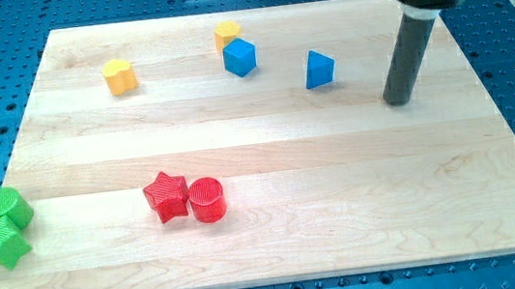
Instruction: Move the triangle below the cube
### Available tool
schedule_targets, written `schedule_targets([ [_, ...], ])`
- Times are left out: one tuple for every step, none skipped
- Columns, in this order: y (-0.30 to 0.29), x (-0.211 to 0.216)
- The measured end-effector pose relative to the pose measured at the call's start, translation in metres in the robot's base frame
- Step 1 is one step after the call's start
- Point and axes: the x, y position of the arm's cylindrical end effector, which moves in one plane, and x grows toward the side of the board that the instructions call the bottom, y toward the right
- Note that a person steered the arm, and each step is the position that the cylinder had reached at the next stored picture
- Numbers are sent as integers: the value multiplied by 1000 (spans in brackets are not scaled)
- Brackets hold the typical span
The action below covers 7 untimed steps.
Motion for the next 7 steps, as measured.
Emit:
schedule_targets([
  [-10, -20],
  [-7, -38],
  [-53, -38],
  [-70, -38],
  [-89, -38],
  [-145, -36],
  [-146, -8],
])
